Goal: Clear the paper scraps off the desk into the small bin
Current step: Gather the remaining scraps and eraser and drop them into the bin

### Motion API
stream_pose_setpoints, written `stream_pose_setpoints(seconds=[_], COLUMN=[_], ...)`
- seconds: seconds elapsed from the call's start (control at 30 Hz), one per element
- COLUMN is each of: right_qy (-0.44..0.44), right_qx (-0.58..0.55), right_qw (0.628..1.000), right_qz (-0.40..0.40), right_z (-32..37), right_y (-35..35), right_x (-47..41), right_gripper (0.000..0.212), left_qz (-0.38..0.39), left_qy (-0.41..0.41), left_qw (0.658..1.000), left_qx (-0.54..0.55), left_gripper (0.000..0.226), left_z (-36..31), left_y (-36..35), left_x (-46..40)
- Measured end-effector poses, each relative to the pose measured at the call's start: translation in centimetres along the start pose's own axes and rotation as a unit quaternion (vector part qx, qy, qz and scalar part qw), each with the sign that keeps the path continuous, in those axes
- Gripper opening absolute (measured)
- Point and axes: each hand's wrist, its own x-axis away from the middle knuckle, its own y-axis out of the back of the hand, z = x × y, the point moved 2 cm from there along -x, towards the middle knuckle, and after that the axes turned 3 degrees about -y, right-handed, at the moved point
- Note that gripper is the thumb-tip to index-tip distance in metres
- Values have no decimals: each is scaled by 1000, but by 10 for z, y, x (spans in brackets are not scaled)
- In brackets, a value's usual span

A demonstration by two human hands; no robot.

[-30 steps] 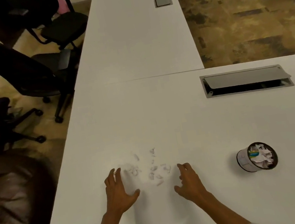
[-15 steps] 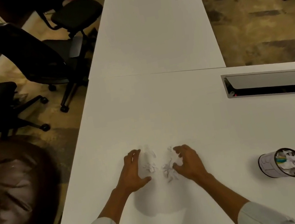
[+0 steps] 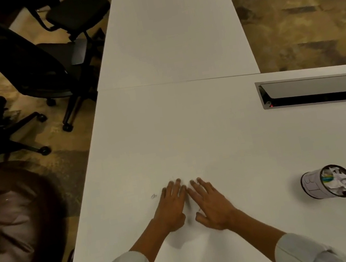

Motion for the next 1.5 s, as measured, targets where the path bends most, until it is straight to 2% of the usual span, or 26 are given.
stream_pose_setpoints(seconds=[0.1, 0.17, 0.3, 0.37, 0.5, 0.57, 0.63, 0.67, 0.73, 0.8, 0.93, 1.1, 1.17, 1.3, 1.5], right_qy=[38, 71, 85, 83, 49, 10, -64, -107, -186, -246, -325, -412, -442, -432, -419], right_qx=[46, 60, 58, 62, 89, 31, -111, -192, -332, -407, -453, -403, -389, -361, -345], right_qw=[998, 996, 994, 994, 993, 997, 988, 969, 907, 844, 744, 689, 681, 712, 732], right_qz=[1, 2, -37, -43, -52, -63, -92, -116, -180, -248, -368, -440, -435, -419, -412], right_z=[8, 11, 14, 11, 9, 6, -2, -6, -16, -32, -85, -169, -198, -224, -239], right_y=[-17, -24, -30, -31, -24, -22, -20, -14, 7, 32, 81, 118, 123, 129, 128], right_x=[12, 22, 39, 45, 49, 46, 45, 49, 64, 90, 151, 219, 232, 238, 241], right_gripper=[75, 72, 62, 56, 40, 33, 29, 26, 19, 16, 16, 12, 12, 11, 11], left_qz=[-28, -45, -43, -57, -55, -79, -102, -111, -144, -180, -186, -141, -135, -150, -156], left_qy=[21, 23, 9, 6, 38, 69, 114, 129, 149, 165, 138, 61, 36, -12, -70], left_qw=[999, 999, 999, 998, 997, 988, 968, 955, 923, 888, 841, 816, 815, 831, 871], left_qx=[12, 5, -29, -19, 48, 109, 200, 243, 323, 390, 489, 558, 562, 535, 460], left_gripper=[73, 76, 78, 66, 24, 18, 16, 15, 10, 11, 8, 6, 7, 7, 9], left_z=[-9, -15, -31, -36, -35, -32, -34, -38, -52, -75, -139, -237, -273, -330, -357], left_y=[-13, -21, -25, -24, -21, -19, -14, -8, 7, 24, 53, 77, 83, 88, 82], left_x=[20, 29, 39, 45, 44, 39, 33, 30, 23, 15, -15, -63, -83, -123, -163])
